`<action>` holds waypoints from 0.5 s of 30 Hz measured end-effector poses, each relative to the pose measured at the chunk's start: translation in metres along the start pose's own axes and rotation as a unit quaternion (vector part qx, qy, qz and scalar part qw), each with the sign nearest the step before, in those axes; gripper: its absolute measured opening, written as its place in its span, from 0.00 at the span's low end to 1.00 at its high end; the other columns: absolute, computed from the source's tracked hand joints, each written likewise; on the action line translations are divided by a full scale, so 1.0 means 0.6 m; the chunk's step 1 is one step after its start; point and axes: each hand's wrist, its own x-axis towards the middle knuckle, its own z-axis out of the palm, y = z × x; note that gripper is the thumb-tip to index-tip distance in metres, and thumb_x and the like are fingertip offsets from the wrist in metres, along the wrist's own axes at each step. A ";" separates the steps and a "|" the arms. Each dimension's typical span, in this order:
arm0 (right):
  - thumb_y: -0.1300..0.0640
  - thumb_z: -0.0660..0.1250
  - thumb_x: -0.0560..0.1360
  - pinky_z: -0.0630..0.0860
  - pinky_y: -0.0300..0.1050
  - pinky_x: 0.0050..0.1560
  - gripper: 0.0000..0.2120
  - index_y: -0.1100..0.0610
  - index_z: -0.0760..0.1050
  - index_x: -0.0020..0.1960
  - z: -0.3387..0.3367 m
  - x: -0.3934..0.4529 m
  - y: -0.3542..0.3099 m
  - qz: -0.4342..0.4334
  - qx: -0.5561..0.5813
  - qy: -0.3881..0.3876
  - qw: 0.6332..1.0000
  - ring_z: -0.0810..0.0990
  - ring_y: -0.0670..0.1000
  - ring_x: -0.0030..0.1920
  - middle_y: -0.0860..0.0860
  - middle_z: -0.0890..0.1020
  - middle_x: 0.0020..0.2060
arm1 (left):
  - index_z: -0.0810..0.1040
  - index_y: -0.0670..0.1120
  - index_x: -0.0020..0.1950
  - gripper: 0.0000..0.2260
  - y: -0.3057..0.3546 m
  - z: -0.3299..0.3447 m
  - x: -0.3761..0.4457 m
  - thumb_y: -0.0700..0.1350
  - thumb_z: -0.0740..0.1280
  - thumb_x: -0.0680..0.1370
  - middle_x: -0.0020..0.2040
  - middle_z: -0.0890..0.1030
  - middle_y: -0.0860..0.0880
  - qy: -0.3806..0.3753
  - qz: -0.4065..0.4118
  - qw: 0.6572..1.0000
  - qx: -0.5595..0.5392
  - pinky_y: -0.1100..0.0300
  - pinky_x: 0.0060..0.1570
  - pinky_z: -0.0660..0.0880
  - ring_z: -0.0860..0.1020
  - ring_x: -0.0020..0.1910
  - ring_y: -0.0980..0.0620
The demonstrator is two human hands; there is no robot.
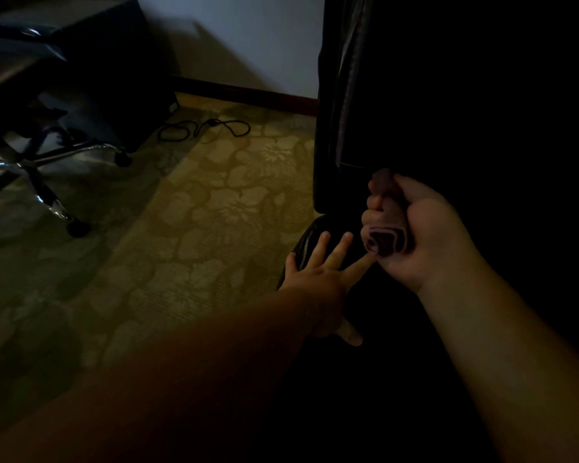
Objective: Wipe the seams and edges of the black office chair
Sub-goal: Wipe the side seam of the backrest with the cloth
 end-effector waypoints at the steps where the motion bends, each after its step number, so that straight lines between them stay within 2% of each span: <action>1: 0.48 0.59 0.81 0.64 0.35 0.25 0.12 0.55 0.75 0.45 0.001 -0.004 -0.002 0.001 0.011 -0.018 1.000 0.66 0.44 0.27 0.47 0.73 0.31 | 0.33 0.67 0.78 0.60 0.000 0.000 0.000 0.63 0.79 0.66 0.79 0.26 0.55 0.003 0.002 1.000 -0.004 0.26 0.70 0.38 0.24 0.76 0.45; 2: 0.48 0.59 0.81 0.64 0.35 0.25 0.12 0.55 0.75 0.46 0.002 -0.005 -0.002 0.000 0.015 -0.020 1.000 0.66 0.44 0.27 0.47 0.73 0.31 | 0.34 0.67 0.78 0.60 -0.001 0.000 0.001 0.63 0.79 0.66 0.79 0.27 0.56 0.006 0.004 1.000 -0.008 0.26 0.70 0.38 0.24 0.76 0.45; 6: 0.49 0.61 0.81 0.67 0.35 0.24 0.11 0.53 0.76 0.44 0.005 0.007 0.007 -0.003 -0.004 0.056 0.998 0.69 0.43 0.27 0.46 0.74 0.33 | 0.34 0.66 0.79 0.59 -0.001 -0.006 -0.002 0.61 0.79 0.66 0.78 0.26 0.55 -0.009 0.002 1.000 -0.014 0.26 0.69 0.37 0.24 0.75 0.45; 10: 0.47 0.59 0.81 0.64 0.35 0.24 0.14 0.54 0.75 0.44 0.009 -0.005 0.001 0.009 0.030 -0.026 0.999 0.66 0.43 0.26 0.47 0.73 0.31 | 0.36 0.66 0.79 0.60 -0.002 -0.005 0.001 0.61 0.80 0.66 0.79 0.27 0.55 -0.004 0.005 1.000 -0.009 0.25 0.69 0.38 0.24 0.75 0.45; 11: 0.47 0.59 0.81 0.64 0.35 0.25 0.13 0.54 0.75 0.45 0.011 -0.005 0.000 0.009 0.031 -0.026 0.999 0.66 0.43 0.27 0.47 0.73 0.31 | 0.36 0.66 0.79 0.60 -0.002 -0.005 0.002 0.61 0.80 0.66 0.79 0.27 0.55 -0.002 0.004 1.000 -0.009 0.25 0.69 0.38 0.24 0.75 0.45; 15: 0.49 0.62 0.80 0.69 0.37 0.28 0.12 0.53 0.77 0.43 0.019 0.006 0.010 0.006 -0.007 0.078 0.997 0.71 0.43 0.30 0.46 0.76 0.34 | 0.35 0.66 0.79 0.60 -0.002 -0.005 0.001 0.60 0.80 0.66 0.79 0.27 0.55 -0.006 0.004 1.000 -0.009 0.25 0.69 0.37 0.24 0.76 0.45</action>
